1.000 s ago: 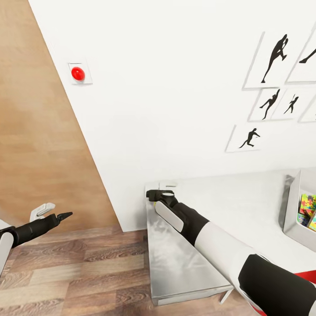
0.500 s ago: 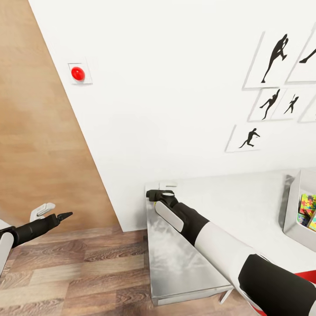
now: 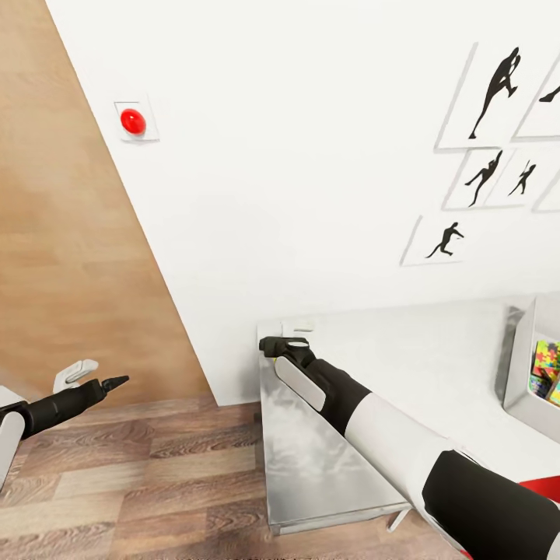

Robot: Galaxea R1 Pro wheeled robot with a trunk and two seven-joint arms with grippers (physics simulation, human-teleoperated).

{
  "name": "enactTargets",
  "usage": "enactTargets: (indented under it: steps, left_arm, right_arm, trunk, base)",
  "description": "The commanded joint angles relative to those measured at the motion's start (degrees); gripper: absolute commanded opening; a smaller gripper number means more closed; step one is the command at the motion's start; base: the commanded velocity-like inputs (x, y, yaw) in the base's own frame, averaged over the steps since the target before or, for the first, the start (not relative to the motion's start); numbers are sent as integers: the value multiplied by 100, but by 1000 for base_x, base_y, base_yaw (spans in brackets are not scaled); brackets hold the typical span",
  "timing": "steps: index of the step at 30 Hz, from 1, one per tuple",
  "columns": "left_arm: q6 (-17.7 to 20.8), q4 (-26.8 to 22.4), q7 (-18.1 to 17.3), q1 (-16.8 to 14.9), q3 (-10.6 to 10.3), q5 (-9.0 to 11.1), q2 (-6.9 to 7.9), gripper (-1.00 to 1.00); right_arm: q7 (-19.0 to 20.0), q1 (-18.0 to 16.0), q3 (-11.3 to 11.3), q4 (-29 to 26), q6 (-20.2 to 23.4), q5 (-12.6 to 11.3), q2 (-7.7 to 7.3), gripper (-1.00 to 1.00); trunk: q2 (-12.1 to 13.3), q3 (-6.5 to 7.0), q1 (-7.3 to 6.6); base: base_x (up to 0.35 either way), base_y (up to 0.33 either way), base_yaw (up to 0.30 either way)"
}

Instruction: Put all the toys in the child's room - the three board games (two on the bed and one on the table), the two jigsaw puzzles on the table, and the tennis ball on the table - inside the toy box on the table in the child's room.

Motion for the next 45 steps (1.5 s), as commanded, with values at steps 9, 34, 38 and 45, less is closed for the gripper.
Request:
enactTargets:
  steps: [9, 34, 38, 45]
  left_arm:
    - [36, -2, -21, -3, 10, -1, -1, 100]
    - [36, 0, -25, -4, 10, -1, -24, 100]
    - [36, -2, -25, -4, 10, -1, -26, 100]
    - [36, -3, -24, -3, 10, -1, -54, 100]
  right_arm:
    - [-43, -9, 16, -4, 24, -20, 0, 100]
    - [-47, -9, 19, -4, 8, -20, 0, 100]
    - [-47, -9, 18, -4, 6, -20, 0, 100]
    - [-47, -9, 18, -4, -2, -20, 0, 100]
  trunk:
    - [-12, -94, 3]
    - [-12, -326, 3]
    - [-12, -363, 3]
    - [-12, -427, 3]
  base:
    - [0, 0, 0]
    - [0, 0, 0]
    - [0, 0, 0]
    - [0, 0, 0]
